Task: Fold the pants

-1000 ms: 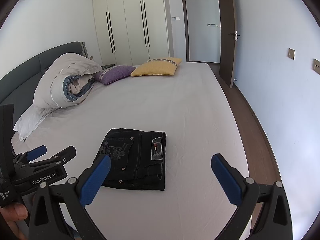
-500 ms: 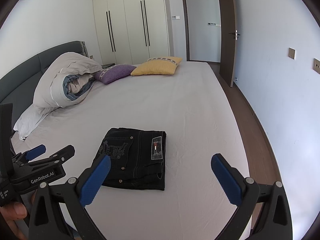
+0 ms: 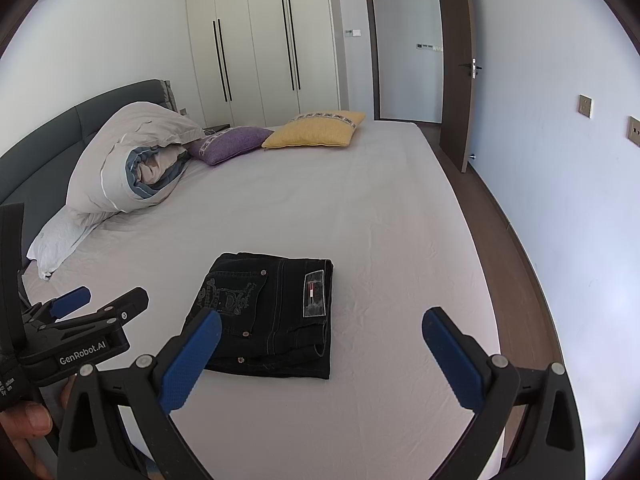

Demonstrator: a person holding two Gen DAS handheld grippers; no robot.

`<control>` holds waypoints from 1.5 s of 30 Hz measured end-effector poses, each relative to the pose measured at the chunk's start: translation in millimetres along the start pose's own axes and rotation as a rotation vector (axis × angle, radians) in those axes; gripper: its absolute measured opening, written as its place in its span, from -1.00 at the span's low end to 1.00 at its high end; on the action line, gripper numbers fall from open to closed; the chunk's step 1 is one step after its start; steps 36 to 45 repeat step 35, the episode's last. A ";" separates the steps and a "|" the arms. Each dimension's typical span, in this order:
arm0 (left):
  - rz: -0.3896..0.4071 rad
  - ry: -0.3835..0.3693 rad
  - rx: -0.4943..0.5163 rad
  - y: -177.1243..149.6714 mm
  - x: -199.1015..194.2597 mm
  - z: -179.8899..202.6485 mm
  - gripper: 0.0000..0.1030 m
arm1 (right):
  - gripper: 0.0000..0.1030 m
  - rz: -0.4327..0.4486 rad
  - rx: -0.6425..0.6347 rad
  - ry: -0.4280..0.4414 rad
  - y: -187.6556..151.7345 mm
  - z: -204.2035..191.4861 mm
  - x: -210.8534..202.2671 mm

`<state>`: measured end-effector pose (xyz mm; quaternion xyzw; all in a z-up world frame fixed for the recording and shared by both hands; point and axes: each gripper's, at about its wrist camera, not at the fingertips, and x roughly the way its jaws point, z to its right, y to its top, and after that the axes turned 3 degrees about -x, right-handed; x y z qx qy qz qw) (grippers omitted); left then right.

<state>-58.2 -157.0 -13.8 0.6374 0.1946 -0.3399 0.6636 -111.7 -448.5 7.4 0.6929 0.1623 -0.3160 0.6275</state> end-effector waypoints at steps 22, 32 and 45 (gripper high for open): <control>-0.006 0.005 0.000 -1.0 0.7 -2.3 1.00 | 1.00 -0.007 -0.003 0.003 -1.1 1.2 3.0; -0.012 0.003 -0.021 -1.0 2.1 -9.7 1.00 | 1.00 -0.015 0.001 0.002 -6.7 5.6 4.0; -0.009 0.019 -0.010 -0.9 1.8 -10.0 1.00 | 1.00 -0.020 0.004 0.002 -8.8 8.3 4.0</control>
